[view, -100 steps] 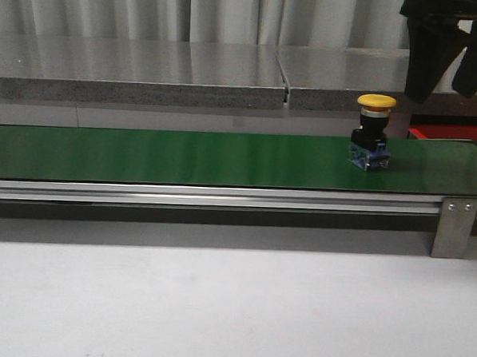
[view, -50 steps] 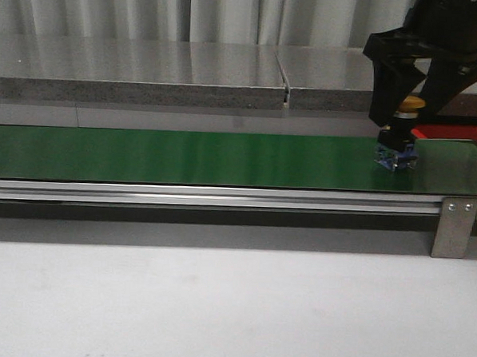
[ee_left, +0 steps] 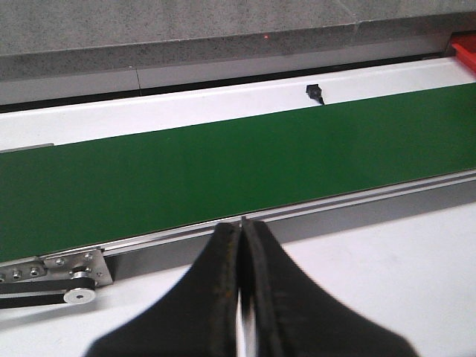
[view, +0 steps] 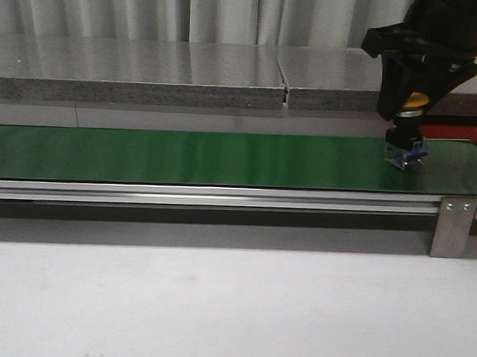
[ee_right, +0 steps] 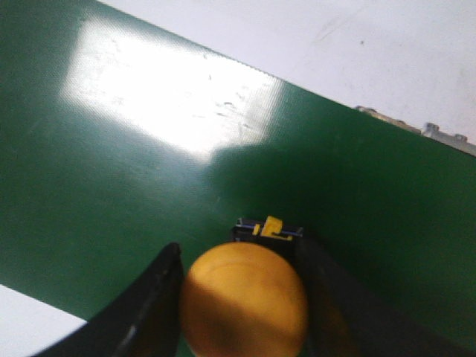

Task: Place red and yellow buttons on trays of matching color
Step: 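Grasp the yellow button on the belt with the right gripper, then carry the yellow button into the yellow tray and release it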

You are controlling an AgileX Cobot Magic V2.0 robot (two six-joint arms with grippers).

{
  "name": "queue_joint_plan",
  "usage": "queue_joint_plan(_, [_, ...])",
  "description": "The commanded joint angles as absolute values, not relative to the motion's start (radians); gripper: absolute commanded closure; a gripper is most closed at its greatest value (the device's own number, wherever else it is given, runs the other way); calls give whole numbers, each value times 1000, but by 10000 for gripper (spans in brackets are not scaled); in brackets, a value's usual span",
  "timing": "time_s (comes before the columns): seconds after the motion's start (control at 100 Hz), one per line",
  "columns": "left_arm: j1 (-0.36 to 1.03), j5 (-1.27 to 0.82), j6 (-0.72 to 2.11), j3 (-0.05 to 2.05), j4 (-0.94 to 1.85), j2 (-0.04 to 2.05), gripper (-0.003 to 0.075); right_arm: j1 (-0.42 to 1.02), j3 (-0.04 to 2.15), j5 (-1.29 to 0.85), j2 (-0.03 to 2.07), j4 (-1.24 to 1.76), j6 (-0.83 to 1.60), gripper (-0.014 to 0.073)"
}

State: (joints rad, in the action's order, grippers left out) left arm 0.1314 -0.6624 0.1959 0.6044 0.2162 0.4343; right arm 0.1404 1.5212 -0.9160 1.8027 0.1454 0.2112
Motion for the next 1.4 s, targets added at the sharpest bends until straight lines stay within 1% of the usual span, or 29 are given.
queue_joint_plan(0.0, [140, -597, 187, 628, 234, 439, 739, 106, 1547, -883, 1712, 151, 163, 435])
queue_joint_plan(0.48, [140, -597, 187, 628, 234, 439, 739, -184, 1547, -977, 1643, 150, 120, 435])
queue_joint_plan(0.91, [140, -597, 187, 628, 234, 439, 739, -410, 1547, -979, 1651, 143, 120, 435])
queue_joint_plan(1.1, [140, -597, 187, 628, 234, 439, 739, -452, 1545, -968, 1687, 143, 120, 435])
queue_joint_plan(1.39, [140, -597, 187, 628, 234, 439, 739, -452, 1545, -930, 1785, 160, 120, 435])
